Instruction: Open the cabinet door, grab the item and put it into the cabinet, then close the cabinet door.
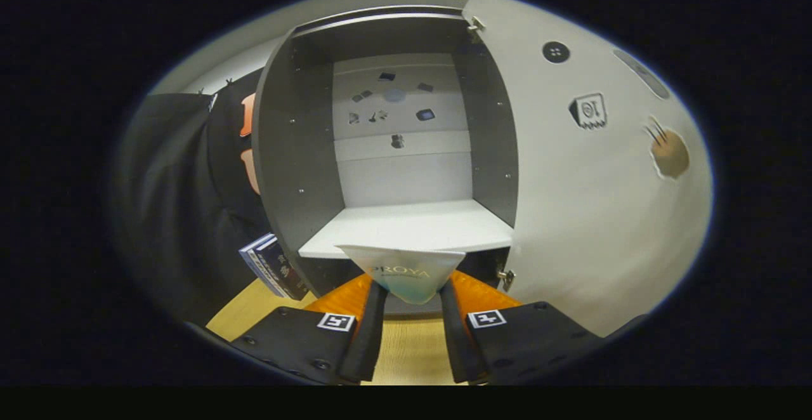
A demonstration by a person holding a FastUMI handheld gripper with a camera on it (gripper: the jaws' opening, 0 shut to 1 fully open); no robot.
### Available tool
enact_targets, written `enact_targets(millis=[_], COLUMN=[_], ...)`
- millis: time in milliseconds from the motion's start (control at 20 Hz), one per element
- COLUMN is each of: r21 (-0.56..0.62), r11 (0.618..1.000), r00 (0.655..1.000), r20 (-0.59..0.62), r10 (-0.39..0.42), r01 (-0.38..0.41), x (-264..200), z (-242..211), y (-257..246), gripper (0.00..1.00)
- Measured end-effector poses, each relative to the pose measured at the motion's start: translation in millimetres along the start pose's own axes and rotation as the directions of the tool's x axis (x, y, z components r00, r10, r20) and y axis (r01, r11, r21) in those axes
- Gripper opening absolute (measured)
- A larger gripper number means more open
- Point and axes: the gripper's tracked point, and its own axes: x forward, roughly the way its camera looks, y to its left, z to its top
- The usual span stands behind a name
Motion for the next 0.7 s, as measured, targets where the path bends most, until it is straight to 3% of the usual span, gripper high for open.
enact_targets(millis=[250, 500, 700], r21=[-0.106, -0.035, -0.028], r11=[0.994, 0.984, 0.984], r00=[1.000, 0.965, 0.915], r20=[0.014, -0.205, -0.374], r10=[0.028, 0.163, 0.151], r01=[-0.027, -0.174, -0.173], x=[72.2, 143.0, 175.3], z=[61.4, 53.4, 24.3], y=[10.6, 37.8, 31.8], gripper=[0.51, 0.51, 0.51])
